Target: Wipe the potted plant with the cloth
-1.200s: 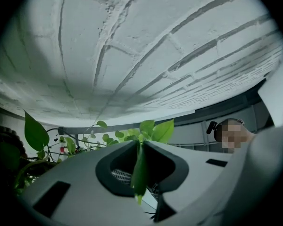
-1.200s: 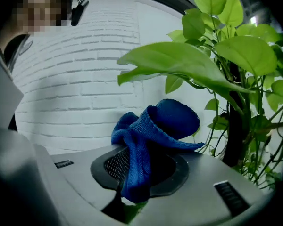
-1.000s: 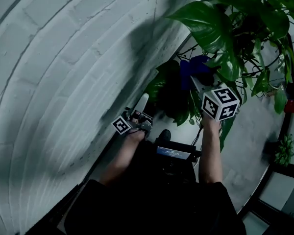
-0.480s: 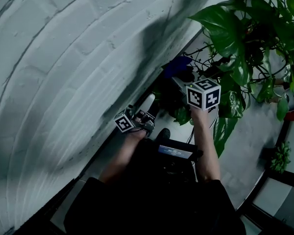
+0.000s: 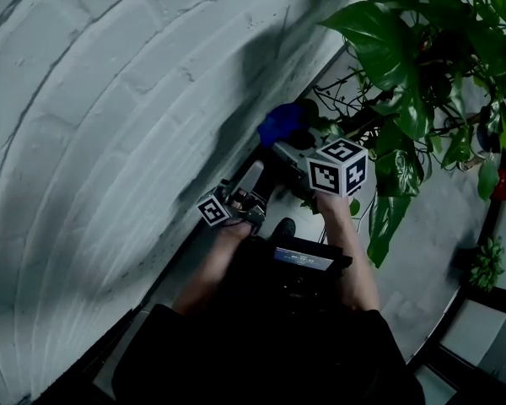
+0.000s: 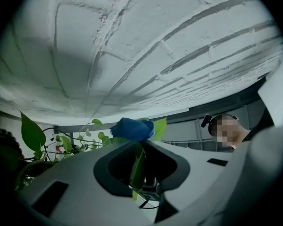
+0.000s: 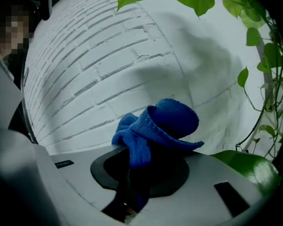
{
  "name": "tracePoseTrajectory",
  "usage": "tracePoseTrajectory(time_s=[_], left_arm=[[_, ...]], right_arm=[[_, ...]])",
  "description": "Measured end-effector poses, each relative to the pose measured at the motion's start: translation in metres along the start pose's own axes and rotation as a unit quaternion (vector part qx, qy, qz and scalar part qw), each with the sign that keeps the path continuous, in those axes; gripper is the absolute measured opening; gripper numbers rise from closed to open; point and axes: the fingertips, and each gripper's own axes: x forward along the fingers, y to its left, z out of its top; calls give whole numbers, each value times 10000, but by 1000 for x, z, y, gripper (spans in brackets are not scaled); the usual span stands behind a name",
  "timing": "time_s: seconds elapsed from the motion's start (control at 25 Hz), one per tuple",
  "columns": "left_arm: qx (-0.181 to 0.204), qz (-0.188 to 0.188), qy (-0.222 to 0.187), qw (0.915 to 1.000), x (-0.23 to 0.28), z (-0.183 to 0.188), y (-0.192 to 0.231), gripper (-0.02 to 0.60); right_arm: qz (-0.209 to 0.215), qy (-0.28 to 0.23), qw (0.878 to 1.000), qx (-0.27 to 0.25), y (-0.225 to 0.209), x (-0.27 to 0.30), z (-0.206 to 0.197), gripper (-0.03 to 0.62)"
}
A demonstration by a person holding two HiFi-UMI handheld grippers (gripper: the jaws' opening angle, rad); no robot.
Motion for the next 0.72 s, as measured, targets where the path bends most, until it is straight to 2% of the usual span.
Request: tracePoseTrajectory(time_s=[0.16, 0.4, 0.52, 0.72], left_arm=[[-72, 46, -77, 9999, -4, 4, 2, 87], [5, 96, -71, 9999, -5, 9, 0, 110], [-23, 36, -84, 10000, -5, 11, -2, 122], [-118, -58, -129, 9998, -7, 10, -6, 140]], right_arm=[[8, -624, 9980, 4, 6, -27, 26, 107], [-884, -1426, 9843, -549, -2, -98, 63, 107], [-1068, -1504, 9811, -578, -4, -116, 64, 107], [-892, -1209, 9882, -286, -4, -98, 38, 107]])
